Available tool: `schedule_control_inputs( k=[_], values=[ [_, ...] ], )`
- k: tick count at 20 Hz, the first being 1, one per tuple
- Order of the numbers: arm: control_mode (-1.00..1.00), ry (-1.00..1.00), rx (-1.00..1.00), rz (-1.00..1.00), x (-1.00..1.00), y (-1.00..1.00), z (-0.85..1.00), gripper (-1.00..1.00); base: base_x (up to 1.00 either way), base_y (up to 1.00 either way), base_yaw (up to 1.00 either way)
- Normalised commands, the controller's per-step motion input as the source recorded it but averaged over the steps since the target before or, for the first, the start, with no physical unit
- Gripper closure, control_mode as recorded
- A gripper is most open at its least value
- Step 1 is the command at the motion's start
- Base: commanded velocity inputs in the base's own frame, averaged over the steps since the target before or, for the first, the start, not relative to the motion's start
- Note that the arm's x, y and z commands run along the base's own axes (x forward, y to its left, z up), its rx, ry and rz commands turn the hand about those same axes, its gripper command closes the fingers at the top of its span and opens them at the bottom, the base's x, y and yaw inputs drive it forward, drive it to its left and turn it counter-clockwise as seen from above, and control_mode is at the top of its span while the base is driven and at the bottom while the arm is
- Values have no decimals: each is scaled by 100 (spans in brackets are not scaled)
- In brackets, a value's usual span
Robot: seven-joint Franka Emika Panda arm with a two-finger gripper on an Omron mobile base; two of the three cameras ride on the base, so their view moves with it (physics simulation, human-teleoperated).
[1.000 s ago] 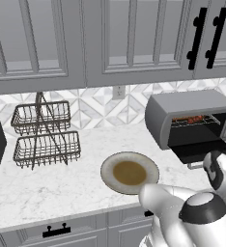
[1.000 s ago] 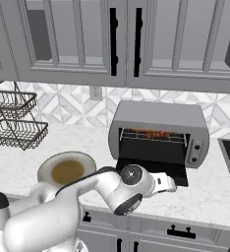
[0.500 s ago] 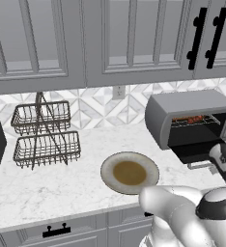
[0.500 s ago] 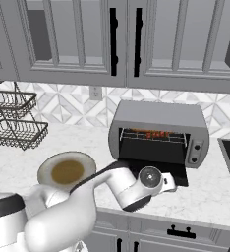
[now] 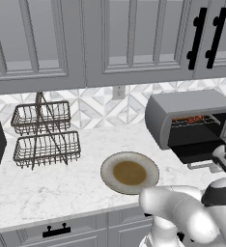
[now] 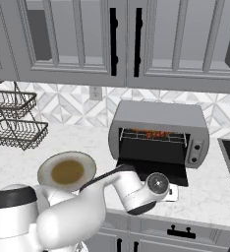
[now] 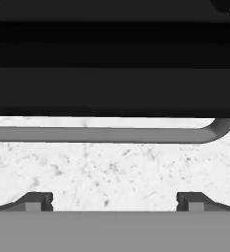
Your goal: Pick up the kebab skewer and baguette bread, and place them inside the toaster oven. Close the toaster oven door and start by setting the timer.
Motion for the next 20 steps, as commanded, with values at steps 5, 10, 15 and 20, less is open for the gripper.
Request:
schedule_control_inputs(
  k=[5, 10, 15, 20],
  values=[
    [-100, -12, 1, -7, 11, 0, -32, -100, 0, 0, 0],
    [-100, -8, 0, 1, 26, 0, -18, -100, 0, 0, 0],
    [-100, -9, 0, 7, 4, 0, -36, -100, 0, 0, 0],
    [-100, -5, 0, 4, 12, 0, -11, -100, 0, 0, 0]
  ],
)
